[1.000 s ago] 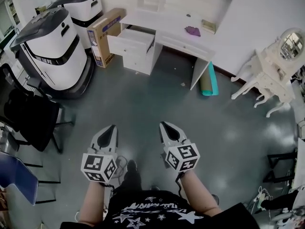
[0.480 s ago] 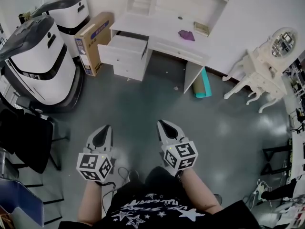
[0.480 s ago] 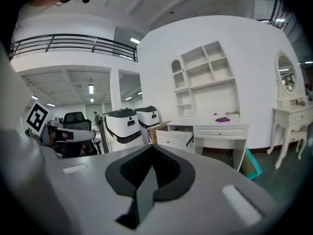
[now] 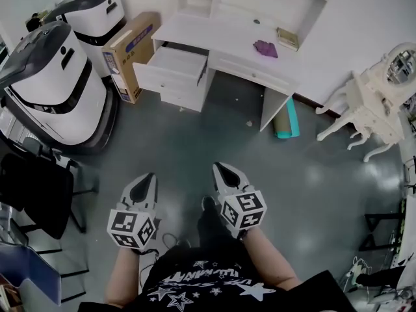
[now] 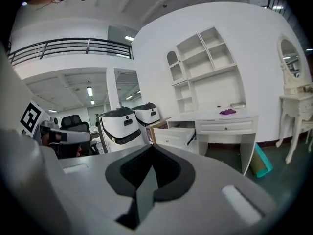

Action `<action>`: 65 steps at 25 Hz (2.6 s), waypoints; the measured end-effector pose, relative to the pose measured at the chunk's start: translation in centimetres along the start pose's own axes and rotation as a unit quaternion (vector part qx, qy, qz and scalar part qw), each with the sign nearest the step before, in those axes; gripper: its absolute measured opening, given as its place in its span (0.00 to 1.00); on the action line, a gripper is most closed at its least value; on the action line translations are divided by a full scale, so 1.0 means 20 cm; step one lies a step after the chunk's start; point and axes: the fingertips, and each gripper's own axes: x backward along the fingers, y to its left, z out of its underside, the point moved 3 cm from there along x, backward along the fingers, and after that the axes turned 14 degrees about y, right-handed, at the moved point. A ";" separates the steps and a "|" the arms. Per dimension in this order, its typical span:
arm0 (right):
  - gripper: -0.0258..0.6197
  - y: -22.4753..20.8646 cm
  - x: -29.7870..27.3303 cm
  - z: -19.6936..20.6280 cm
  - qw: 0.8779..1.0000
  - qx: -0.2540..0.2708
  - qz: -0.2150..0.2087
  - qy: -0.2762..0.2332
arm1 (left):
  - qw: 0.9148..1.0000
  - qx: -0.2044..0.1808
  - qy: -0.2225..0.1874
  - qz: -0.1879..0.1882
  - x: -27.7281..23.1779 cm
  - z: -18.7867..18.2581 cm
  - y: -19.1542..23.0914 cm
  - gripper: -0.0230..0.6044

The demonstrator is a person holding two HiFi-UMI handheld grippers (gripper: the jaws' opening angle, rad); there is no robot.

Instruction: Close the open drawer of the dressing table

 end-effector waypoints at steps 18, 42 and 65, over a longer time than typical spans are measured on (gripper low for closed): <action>0.04 -0.69 -0.48 -0.66 0.995 0.022 -0.090 -0.030 | 0.995 0.011 -0.029 -0.094 -0.68 -0.56 -0.06 0.05; 0.04 -0.94 -1.22 -0.94 1.000 0.007 -0.025 -0.006 | 0.998 0.006 -0.003 -0.065 -1.43 -0.84 0.67 0.05; 0.04 -1.03 -2.04 -1.13 0.999 0.006 0.027 0.017 | 0.984 -0.021 0.174 0.011 -2.26 -0.60 1.25 0.24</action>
